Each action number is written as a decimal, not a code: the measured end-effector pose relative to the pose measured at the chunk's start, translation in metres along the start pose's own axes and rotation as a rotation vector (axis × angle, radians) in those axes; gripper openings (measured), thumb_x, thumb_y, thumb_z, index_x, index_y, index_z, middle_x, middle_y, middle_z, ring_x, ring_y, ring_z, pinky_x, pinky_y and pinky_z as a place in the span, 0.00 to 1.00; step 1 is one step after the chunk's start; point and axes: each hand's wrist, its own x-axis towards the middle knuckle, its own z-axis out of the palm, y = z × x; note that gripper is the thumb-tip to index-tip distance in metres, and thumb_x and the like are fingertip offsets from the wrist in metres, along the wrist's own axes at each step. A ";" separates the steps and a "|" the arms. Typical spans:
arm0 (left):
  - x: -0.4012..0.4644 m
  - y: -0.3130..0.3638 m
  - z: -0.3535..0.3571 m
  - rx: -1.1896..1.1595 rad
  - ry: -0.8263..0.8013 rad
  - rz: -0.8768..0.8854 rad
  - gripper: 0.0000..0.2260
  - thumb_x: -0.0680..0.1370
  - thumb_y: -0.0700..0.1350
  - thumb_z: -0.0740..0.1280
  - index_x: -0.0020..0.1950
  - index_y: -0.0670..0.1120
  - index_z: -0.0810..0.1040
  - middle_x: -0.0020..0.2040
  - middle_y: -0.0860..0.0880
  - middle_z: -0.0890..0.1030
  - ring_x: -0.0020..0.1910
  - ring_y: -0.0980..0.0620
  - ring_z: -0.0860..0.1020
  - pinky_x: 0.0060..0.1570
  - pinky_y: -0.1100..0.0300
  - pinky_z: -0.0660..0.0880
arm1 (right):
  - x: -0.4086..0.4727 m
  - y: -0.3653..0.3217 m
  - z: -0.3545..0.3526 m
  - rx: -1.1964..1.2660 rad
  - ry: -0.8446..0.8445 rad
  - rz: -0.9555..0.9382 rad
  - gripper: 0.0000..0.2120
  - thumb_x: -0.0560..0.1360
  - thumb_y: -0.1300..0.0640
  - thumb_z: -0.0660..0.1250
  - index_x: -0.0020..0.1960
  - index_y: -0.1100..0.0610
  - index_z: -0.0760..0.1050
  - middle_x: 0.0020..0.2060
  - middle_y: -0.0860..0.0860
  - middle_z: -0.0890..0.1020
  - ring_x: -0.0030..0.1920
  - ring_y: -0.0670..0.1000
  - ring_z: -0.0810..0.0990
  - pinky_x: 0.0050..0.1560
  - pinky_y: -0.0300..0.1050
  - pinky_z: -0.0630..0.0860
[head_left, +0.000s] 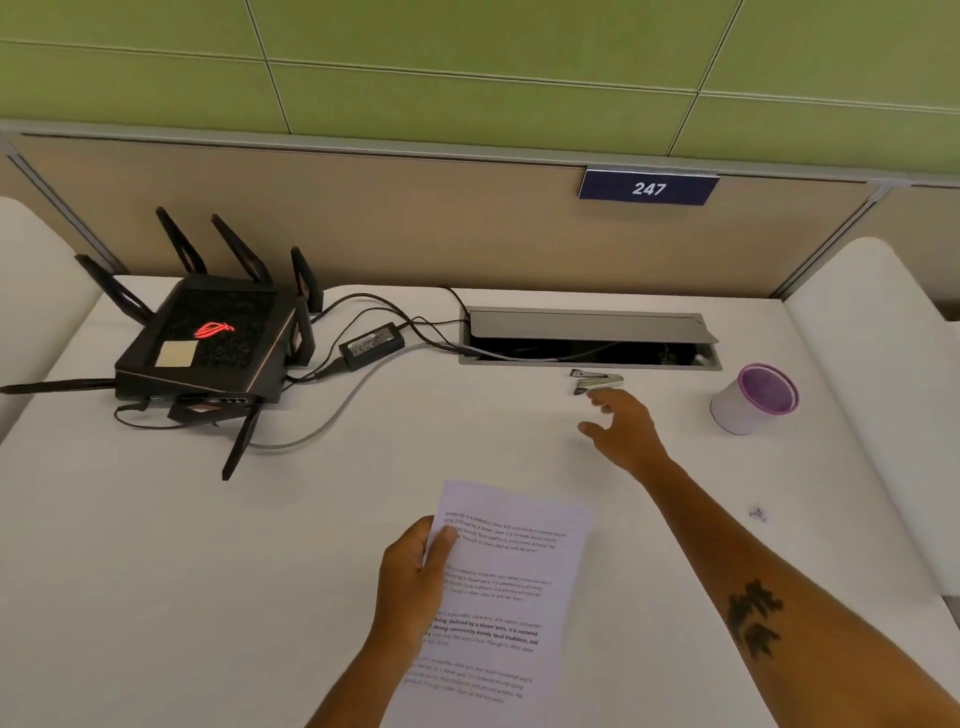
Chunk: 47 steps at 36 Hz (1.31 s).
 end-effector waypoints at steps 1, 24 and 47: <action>0.003 0.000 0.002 0.006 -0.005 0.002 0.09 0.86 0.52 0.65 0.52 0.53 0.84 0.45 0.55 0.88 0.43 0.50 0.87 0.41 0.57 0.83 | 0.010 0.002 0.000 -0.033 0.008 -0.005 0.28 0.75 0.57 0.77 0.73 0.56 0.74 0.69 0.55 0.78 0.68 0.56 0.76 0.68 0.49 0.73; 0.027 -0.002 0.007 0.073 -0.064 -0.009 0.10 0.86 0.45 0.64 0.56 0.56 0.84 0.48 0.65 0.87 0.47 0.61 0.86 0.43 0.68 0.81 | 0.096 0.017 0.013 -0.368 -0.031 -0.167 0.21 0.80 0.55 0.72 0.72 0.53 0.73 0.69 0.52 0.76 0.69 0.57 0.74 0.71 0.56 0.67; -0.023 0.009 -0.013 0.053 -0.051 0.079 0.09 0.87 0.47 0.64 0.57 0.52 0.84 0.49 0.55 0.89 0.45 0.60 0.86 0.41 0.66 0.81 | -0.054 -0.093 -0.027 0.014 -0.445 -0.434 0.17 0.79 0.50 0.73 0.67 0.43 0.76 0.60 0.37 0.80 0.58 0.39 0.80 0.59 0.36 0.76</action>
